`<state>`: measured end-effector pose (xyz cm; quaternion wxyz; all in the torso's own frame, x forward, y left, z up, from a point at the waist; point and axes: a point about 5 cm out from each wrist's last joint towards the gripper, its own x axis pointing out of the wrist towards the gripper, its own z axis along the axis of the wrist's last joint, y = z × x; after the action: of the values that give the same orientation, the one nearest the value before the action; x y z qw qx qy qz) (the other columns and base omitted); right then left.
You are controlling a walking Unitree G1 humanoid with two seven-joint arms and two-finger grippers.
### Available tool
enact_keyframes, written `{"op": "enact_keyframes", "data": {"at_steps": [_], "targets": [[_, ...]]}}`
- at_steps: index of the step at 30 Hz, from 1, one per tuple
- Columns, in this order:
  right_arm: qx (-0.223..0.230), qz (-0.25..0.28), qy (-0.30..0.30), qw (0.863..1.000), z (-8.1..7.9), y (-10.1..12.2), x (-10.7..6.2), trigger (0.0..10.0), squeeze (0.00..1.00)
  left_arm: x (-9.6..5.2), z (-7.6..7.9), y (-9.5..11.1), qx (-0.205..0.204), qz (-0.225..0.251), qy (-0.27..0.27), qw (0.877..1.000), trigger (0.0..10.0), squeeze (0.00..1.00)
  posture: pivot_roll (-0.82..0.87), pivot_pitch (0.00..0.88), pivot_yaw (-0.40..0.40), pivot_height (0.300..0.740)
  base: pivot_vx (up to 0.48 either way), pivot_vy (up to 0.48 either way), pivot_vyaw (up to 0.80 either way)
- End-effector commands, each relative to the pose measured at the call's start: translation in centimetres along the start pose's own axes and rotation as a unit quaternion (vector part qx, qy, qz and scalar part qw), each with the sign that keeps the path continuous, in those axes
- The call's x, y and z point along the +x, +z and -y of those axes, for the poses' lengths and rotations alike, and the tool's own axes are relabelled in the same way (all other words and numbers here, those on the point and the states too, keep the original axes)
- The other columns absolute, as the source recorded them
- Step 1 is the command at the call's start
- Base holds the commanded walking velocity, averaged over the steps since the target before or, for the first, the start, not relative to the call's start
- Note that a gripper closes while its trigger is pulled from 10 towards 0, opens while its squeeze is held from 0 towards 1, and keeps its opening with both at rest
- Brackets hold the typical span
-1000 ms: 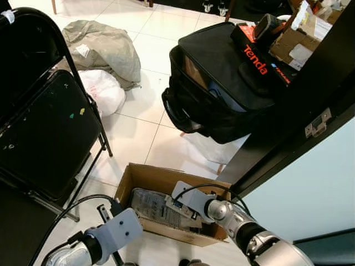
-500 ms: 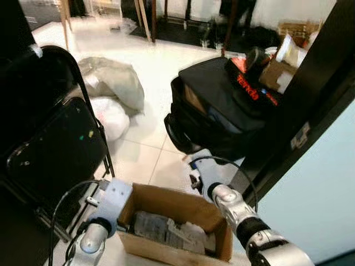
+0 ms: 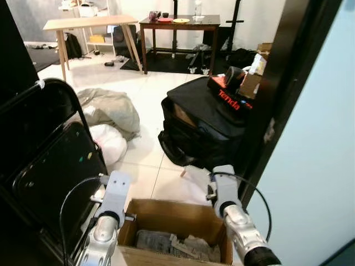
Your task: Clean up the room
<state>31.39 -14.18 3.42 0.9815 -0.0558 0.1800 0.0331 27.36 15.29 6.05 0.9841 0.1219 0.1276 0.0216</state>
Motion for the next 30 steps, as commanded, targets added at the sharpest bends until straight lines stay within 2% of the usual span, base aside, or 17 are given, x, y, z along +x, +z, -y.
{"op": "enact_keyframes", "data": {"at_steps": [1, 13, 19, 30], "targets": [[0.009, -0.011, -0.011, 1.000, 0.5, -0.6, -0.3, 10.0, 0.00, 0.1, 0.1, -0.2, -0.009, -0.004, 0.006, 1.000, 10.0, 0.00, -0.01, 0.000, 0.008, 0.740, 0.000, 0.000, -0.80], [-0.004, -0.019, -0.005, 1.000, 0.2, -0.6, -0.5, 10.0, 0.00, -0.4, -0.1, -0.6, -0.019, -0.008, 0.022, 1.000, 10.0, 0.00, -0.01, 0.000, -0.026, 0.740, 0.000, 0.000, -0.80], [-0.014, -0.034, 0.007, 0.999, 0.0, -1.0, -0.8, 10.0, 0.00, -0.9, 0.5, -1.1, -0.010, -0.008, -0.006, 1.000, 10.0, 0.00, 0.00, 0.000, -0.038, 0.740, 0.000, 0.000, -0.80], [-0.012, -0.043, 0.008, 0.999, -0.1, -1.4, -1.3, 10.0, 0.00, -1.3, 0.1, -1.4, 0.002, -0.005, -0.021, 1.000, 10.0, 0.00, -0.01, 0.000, -0.027, 0.740, 0.000, 0.000, -0.80]]}}
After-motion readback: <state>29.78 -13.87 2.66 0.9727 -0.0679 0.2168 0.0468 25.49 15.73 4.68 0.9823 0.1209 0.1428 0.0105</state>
